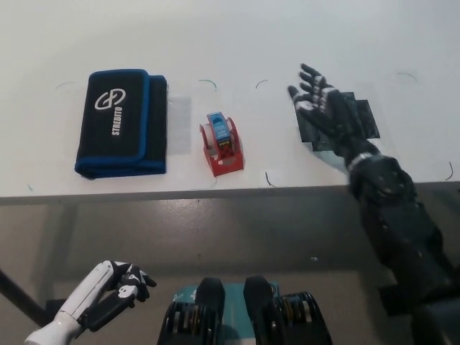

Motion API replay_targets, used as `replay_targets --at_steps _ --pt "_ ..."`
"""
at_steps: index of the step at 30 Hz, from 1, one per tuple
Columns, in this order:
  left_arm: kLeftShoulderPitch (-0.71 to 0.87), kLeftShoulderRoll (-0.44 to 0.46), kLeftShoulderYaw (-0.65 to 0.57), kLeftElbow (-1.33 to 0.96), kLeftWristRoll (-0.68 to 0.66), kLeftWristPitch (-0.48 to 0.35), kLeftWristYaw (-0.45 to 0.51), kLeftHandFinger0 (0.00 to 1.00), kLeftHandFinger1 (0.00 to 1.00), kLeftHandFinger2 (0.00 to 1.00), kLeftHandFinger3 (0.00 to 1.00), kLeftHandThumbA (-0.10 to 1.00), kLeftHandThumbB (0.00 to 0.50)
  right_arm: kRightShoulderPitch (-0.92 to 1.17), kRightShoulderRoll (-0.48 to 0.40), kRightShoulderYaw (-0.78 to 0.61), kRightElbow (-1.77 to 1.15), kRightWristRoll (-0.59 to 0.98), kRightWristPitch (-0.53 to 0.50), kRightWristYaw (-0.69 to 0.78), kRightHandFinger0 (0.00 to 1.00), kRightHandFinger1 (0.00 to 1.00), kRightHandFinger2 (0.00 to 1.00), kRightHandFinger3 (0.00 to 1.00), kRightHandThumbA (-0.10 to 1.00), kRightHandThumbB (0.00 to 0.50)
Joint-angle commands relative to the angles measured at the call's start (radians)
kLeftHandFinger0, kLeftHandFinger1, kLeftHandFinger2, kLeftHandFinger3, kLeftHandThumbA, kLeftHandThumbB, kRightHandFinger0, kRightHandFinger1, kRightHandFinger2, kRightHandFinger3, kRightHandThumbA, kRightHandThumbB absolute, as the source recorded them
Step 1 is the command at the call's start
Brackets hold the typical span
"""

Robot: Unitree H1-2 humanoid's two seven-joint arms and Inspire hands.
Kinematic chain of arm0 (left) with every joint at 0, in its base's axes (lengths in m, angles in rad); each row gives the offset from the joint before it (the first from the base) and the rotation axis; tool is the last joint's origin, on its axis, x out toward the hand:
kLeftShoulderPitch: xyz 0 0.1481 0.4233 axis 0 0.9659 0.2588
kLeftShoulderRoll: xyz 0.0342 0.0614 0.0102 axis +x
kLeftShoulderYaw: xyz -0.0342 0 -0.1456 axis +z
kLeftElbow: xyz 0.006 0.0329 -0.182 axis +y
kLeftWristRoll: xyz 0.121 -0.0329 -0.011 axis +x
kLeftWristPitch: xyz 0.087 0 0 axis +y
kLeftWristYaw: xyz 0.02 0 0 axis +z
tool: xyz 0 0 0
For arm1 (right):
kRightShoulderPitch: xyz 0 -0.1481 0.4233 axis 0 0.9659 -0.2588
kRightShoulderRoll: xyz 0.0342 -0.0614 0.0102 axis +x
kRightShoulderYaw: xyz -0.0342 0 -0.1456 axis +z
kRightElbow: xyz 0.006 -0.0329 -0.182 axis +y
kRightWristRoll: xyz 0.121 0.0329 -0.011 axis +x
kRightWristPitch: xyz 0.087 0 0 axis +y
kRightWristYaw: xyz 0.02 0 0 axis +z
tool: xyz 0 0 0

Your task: Use the right hand to move the tape on the right hand side to the notebook on the left hand side

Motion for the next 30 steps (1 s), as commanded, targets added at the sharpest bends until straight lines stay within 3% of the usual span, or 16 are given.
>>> replay_targets --at_steps 1,4,7,11,16,21,25,30 --pt "-0.020 0.027 0.010 -0.017 -0.010 -0.011 -0.019 0.42 0.42 0.53 0.83 0.69 0.133 0.118 -0.043 0.006 -0.371 0.053 0.112 0.086 1.00 1.00 1.00 1.00 0.66 0.498" --pt "-0.017 0.028 0.010 -0.017 -0.010 -0.014 -0.018 0.42 0.42 0.53 0.82 0.68 0.127 0.186 -0.056 0.013 -0.467 0.052 0.112 0.092 1.00 1.00 1.00 1.00 0.68 0.500" --pt "-0.022 0.027 0.003 -0.010 -0.001 -0.018 -0.018 0.41 0.41 0.53 0.81 0.70 0.134 0.316 -0.082 0.026 -0.675 0.059 0.155 0.113 1.00 1.00 1.00 1.00 0.61 0.466" --pt "-0.027 0.026 0.008 -0.008 -0.009 -0.013 -0.015 0.40 0.41 0.53 0.82 0.68 0.119 0.420 -0.098 0.033 -0.820 0.090 0.188 0.137 1.00 1.00 1.00 1.00 0.63 0.448" --pt "-0.028 0.022 0.002 0.011 -0.004 -0.031 -0.012 0.41 0.41 0.52 0.82 0.72 0.108 0.567 -0.143 0.027 -0.973 0.067 0.221 0.132 1.00 1.00 1.00 1.00 0.65 0.487" --pt "-0.026 0.026 -0.001 0.008 0.006 -0.033 -0.012 0.40 0.41 0.52 0.82 0.75 0.116 0.707 -0.177 0.019 -1.062 0.090 0.224 0.145 1.00 1.00 1.00 1.00 0.65 0.468" --pt "-0.033 0.024 0.002 0.016 0.005 -0.022 -0.010 0.41 0.42 0.55 0.83 0.76 0.118 0.781 -0.211 0.018 -1.113 0.058 0.229 0.138 1.00 1.00 1.00 1.00 0.70 0.500" --pt "-0.023 0.022 0.006 0.030 0.005 -0.046 -0.001 0.39 0.40 0.54 0.80 0.74 0.120 0.838 -0.251 0.007 -1.109 0.065 0.221 0.140 1.00 1.00 1.00 1.00 0.64 0.472"
